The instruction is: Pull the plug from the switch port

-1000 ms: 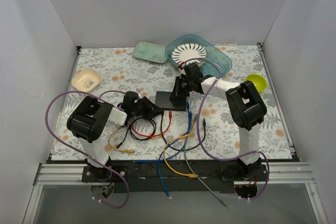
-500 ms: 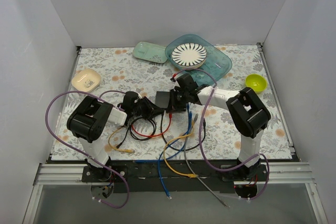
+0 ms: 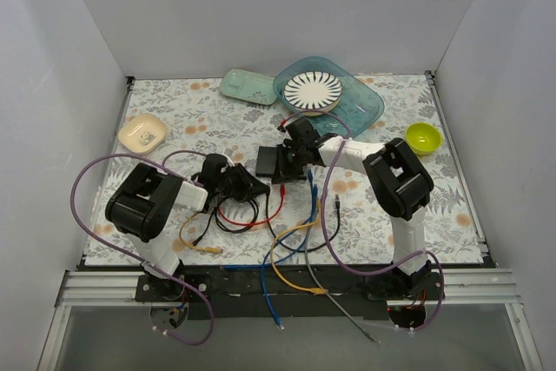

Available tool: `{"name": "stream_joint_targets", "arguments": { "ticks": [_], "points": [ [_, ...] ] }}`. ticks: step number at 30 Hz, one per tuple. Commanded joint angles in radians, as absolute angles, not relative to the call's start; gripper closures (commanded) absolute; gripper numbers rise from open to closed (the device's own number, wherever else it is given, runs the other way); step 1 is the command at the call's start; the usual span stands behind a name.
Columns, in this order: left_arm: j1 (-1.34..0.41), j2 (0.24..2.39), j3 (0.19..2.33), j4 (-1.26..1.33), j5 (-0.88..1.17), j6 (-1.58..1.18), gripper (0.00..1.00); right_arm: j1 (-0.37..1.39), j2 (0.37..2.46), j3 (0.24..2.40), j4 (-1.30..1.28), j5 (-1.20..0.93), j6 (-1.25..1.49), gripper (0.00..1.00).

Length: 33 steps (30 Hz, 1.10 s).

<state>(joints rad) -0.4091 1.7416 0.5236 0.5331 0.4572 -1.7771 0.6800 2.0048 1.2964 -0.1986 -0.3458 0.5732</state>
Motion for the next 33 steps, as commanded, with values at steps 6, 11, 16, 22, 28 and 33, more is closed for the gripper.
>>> {"name": "stream_joint_targets", "arguments": {
  "ticks": [6,11,16,22,28,33],
  "points": [
    [-0.413,1.583,0.406,0.264,0.387,-1.687,1.0,0.663,2.005,1.318,-0.158,-0.285,0.58,0.91],
    [-0.371,1.286,0.445,-0.043,0.206,-1.69,1.0,0.661,1.882,1.249,-0.144,-0.224,0.561,0.91],
    [-0.255,1.292,0.633,-0.321,0.028,-1.672,0.96,0.661,1.723,1.155,-0.092,-0.206,0.561,0.9],
    [-0.167,1.321,0.781,-0.445,-0.06,-1.632,0.26,0.661,1.614,1.158,-0.195,-0.108,0.5,0.75],
    [-0.147,1.38,0.868,-0.524,-0.044,-1.628,0.17,0.638,1.575,1.157,-0.311,-0.011,0.491,0.69],
    [-0.147,1.393,0.92,-0.747,-0.191,-1.712,0.17,0.647,1.438,1.082,-0.319,-0.034,0.442,0.75]
  ]
}}
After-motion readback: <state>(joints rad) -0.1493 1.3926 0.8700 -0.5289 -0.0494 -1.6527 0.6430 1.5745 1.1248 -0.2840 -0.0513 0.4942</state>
